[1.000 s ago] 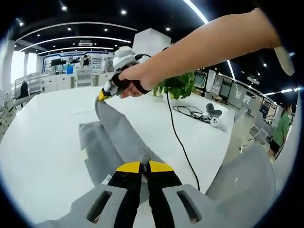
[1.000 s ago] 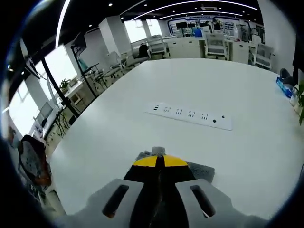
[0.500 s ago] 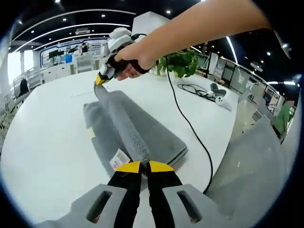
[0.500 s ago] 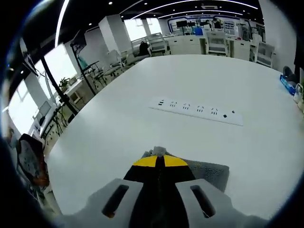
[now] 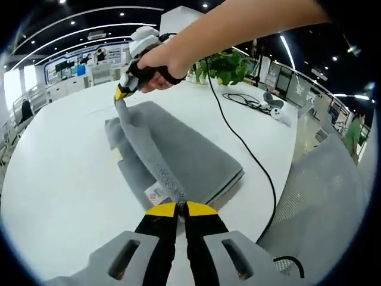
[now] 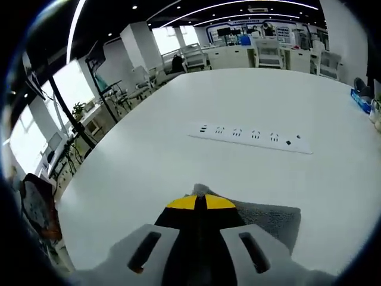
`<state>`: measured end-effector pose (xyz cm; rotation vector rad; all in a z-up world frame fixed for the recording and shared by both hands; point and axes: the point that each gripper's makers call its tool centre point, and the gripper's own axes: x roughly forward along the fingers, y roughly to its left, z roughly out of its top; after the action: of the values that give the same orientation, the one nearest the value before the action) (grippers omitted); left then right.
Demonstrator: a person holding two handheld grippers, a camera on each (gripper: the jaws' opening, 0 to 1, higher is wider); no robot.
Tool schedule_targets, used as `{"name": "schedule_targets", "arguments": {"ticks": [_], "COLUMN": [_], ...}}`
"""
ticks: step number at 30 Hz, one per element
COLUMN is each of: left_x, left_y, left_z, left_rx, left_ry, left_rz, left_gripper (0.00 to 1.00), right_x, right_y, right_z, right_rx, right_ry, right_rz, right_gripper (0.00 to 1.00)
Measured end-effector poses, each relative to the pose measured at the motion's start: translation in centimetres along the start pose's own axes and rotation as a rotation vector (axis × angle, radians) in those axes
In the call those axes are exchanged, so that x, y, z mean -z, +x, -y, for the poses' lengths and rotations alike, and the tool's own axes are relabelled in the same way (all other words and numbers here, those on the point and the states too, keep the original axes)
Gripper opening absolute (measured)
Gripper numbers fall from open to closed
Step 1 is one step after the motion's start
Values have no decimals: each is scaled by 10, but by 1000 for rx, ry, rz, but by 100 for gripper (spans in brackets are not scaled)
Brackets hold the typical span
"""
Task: Fold the towel on the table until its edges align and the towel forms a compact rectangular stack.
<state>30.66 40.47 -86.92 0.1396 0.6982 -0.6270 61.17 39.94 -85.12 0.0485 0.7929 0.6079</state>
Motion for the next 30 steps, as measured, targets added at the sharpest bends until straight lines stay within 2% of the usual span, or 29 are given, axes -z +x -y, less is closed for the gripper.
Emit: {"name": "schedule_targets", "arguments": {"ticks": [7, 11, 14, 16, 18, 22, 27, 30], "left_x": [10, 10, 12, 12, 12, 3, -5, -11], "left_y": [0, -1, 0, 0, -2, -13, -20, -22], "left_z": [-7, -6, -5, -5, -7, -15, -26, -27], "left_rx": [-1, -1, 9, 8, 3, -35, -76, -78], "left_ry": [-43, -41, -48, -48, -52, -44, -19, -21], "left_rz": [-17, -15, -17, -11, -7, 34, 75, 83], "left_gripper": [4, 4, 6, 8, 10, 12, 12, 12], "right_x": [-1, -2, -3, -9, -16, -24, -25, -22], "right_y": [9, 14, 16, 16, 10, 7, 0, -10], "right_z": [-8, -14, -18, -20, -23, -20, -15, -11], "right_rx": [-15, -45, -71, -84, -92, -88, -83, -79], "right_ry": [-10, 4, -23, -67, -71, -45, -52, -63], "right_rz": [3, 14, 26, 70, 120, 149, 149, 145], "right_gripper": [1, 1, 2, 5, 8, 22, 21, 21]}}
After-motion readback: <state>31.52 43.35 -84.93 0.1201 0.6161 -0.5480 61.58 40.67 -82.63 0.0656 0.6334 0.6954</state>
